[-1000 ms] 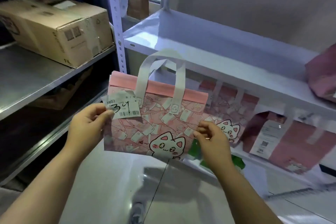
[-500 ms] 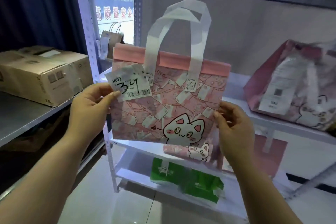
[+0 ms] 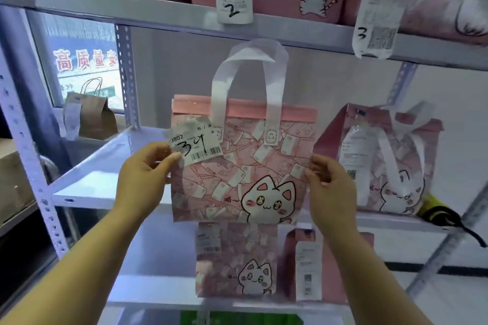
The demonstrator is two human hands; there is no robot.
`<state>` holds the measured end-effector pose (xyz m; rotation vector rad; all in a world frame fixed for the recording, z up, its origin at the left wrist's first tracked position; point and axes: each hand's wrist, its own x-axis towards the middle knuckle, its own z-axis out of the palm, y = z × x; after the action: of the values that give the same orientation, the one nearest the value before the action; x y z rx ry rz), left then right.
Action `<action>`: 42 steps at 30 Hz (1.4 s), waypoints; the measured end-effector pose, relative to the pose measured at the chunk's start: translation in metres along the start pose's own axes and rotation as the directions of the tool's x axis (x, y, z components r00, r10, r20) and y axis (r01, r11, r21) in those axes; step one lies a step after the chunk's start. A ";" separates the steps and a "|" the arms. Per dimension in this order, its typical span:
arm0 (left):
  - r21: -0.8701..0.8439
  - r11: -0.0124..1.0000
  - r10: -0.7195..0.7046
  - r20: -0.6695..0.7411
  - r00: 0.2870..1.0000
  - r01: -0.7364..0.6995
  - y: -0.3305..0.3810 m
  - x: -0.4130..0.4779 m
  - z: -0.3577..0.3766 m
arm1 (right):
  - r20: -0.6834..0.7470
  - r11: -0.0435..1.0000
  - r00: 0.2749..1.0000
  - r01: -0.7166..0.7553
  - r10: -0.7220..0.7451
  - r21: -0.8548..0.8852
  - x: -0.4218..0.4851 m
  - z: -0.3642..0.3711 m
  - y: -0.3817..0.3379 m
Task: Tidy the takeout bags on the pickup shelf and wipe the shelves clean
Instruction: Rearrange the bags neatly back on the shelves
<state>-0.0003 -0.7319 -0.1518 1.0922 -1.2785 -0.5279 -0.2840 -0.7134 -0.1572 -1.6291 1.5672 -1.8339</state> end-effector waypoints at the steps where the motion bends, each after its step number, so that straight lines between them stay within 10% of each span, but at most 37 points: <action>1: 0.002 1.000 -0.005 0.008 1.000 0.005 -0.005 0.007 0.006 | -0.003 1.000 1.000 -0.012 0.012 -0.024 0.005 0.003 0.005; 14: 0.162 0.986 0.007 0.191 0.981 -0.038 -0.043 0.053 0.054 | 0.012 0.882 0.984 -0.154 0.178 -0.445 0.020 0.027 0.046; 42: 0.239 0.969 -0.005 0.246 0.969 -0.055 -0.068 0.029 0.060 | -0.188 0.921 0.960 -0.255 0.206 -0.295 0.016 0.006 0.055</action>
<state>-0.0322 -0.8063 -0.2018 1.2408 -1.6048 -0.5066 -0.3098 -0.7507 -0.1926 -1.3661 2.1151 -1.6841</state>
